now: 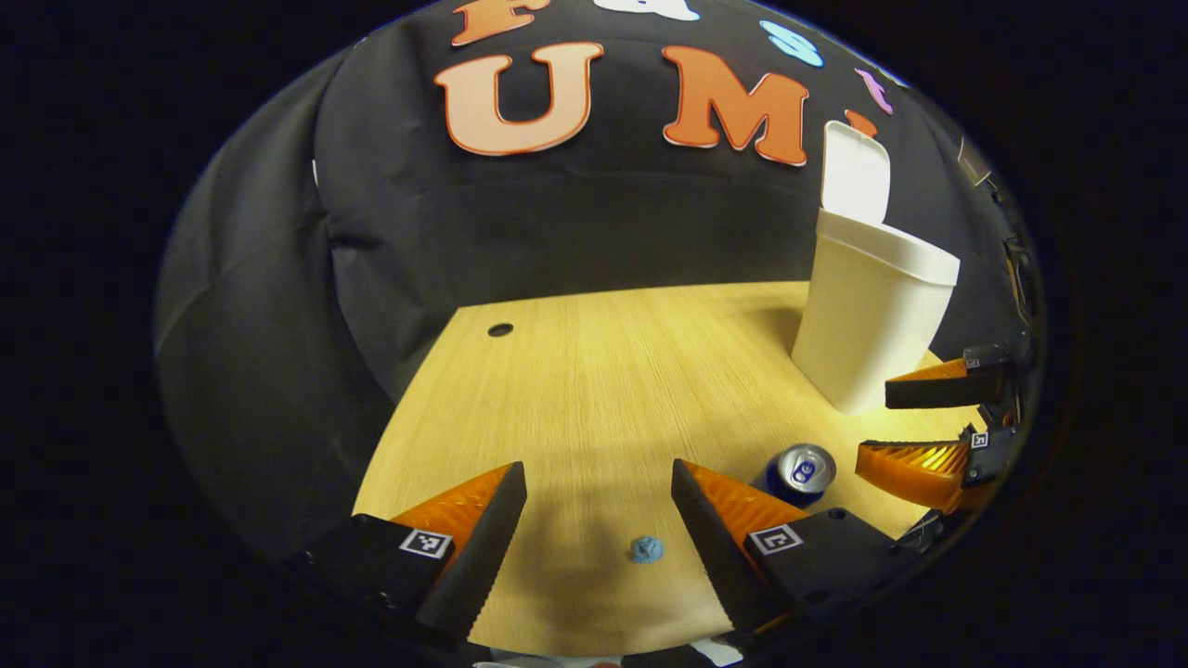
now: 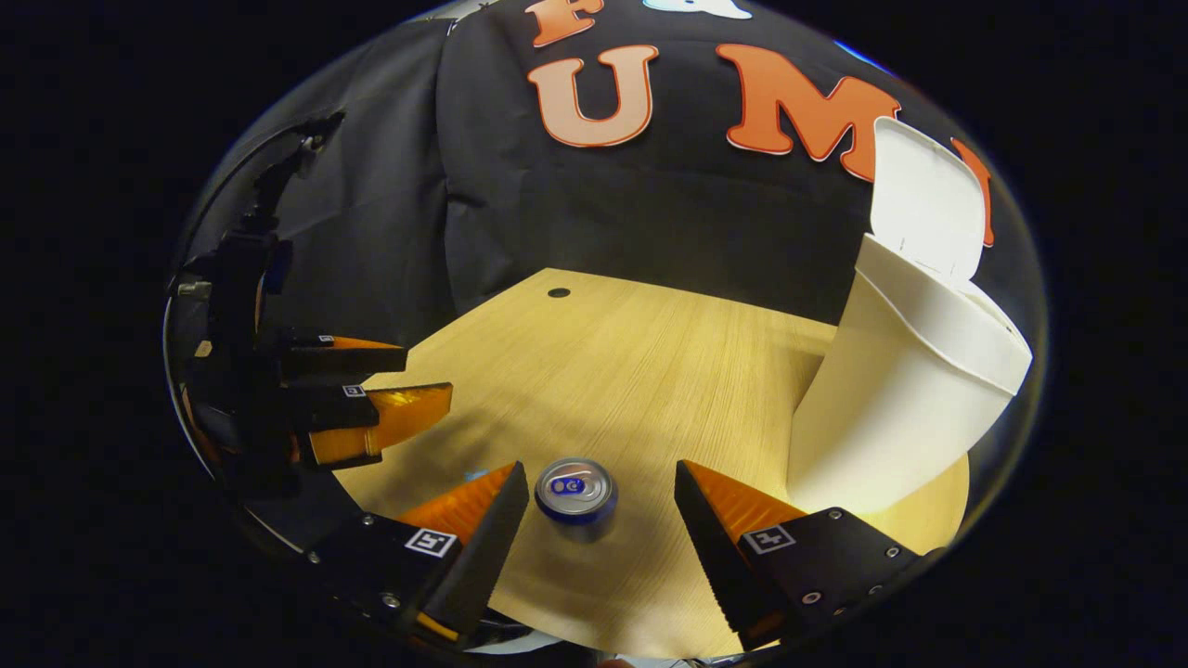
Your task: Press the lid of the desktop garbage bin to open it, pick up the crumpled paper on the desktop and throw it into the bin, then pick up the pop can on the desktop and drop it into the bin, and finally close the garbage bin lid.
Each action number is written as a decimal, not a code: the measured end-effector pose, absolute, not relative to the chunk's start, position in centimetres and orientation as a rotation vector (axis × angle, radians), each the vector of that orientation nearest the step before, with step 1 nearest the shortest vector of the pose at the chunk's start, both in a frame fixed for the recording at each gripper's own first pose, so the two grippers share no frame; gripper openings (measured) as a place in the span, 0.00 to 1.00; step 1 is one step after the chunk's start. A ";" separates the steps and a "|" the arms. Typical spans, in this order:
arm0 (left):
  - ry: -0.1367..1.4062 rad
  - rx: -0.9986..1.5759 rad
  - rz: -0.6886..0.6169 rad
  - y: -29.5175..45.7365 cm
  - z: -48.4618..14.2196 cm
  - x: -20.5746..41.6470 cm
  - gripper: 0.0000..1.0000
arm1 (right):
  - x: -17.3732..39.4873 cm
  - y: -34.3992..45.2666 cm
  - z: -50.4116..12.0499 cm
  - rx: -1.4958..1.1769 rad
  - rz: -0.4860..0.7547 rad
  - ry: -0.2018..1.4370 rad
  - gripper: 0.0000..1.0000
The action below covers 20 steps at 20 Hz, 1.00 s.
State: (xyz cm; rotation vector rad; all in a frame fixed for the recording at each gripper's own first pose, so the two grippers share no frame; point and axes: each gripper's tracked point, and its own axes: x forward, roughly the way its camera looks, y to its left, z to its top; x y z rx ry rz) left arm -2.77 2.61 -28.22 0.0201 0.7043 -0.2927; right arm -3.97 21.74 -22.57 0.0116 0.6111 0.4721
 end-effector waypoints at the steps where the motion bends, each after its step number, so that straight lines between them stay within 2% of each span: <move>1: 0.732 0.015 -0.309 2.4 -29.0 -3.2 1.00 | -4.1 21.9 -23.2 0.005 0.469 0.624 0.96; 4: 0.806 0.008 -0.340 1.7 -31.9 -3.7 0.96 | -3.9 22.3 -25.0 -0.007 0.458 0.661 0.96; 5: 0.827 0.009 -0.345 1.5 -32.7 -3.8 0.96 | -3.7 22.3 -25.5 -0.007 0.461 0.671 0.96; 6: 0.846 0.012 -0.349 1.4 -33.6 -4.1 1.00 | -3.5 22.4 -26.1 -0.003 0.465 0.678 0.97; 7: 0.863 0.015 -0.356 1.2 -34.4 -4.1 1.00 | -3.2 22.5 -26.5 -0.001 0.466 0.684 0.97; 8: 0.882 0.020 -0.363 1.1 -35.2 -4.3 0.96 | -2.9 22.6 -27.1 0.000 0.467 0.694 0.97; 10: 0.921 0.034 -0.378 0.9 -36.4 -4.3 0.96 | -3.0 23.0 -28.0 0.004 0.471 0.716 0.97; 11: 0.944 0.047 -0.375 1.2 -37.1 -4.8 1.00 | -3.2 23.3 -28.5 0.010 0.474 0.730 0.97; 17: 1.025 0.048 -0.406 0.1 -40.4 -4.4 0.99 | -2.2 24.5 -31.3 0.024 0.476 0.769 0.98; 20: 1.056 0.052 -0.410 -0.1 -41.4 -4.8 0.96 | -2.0 24.7 -31.9 0.030 0.476 0.782 0.98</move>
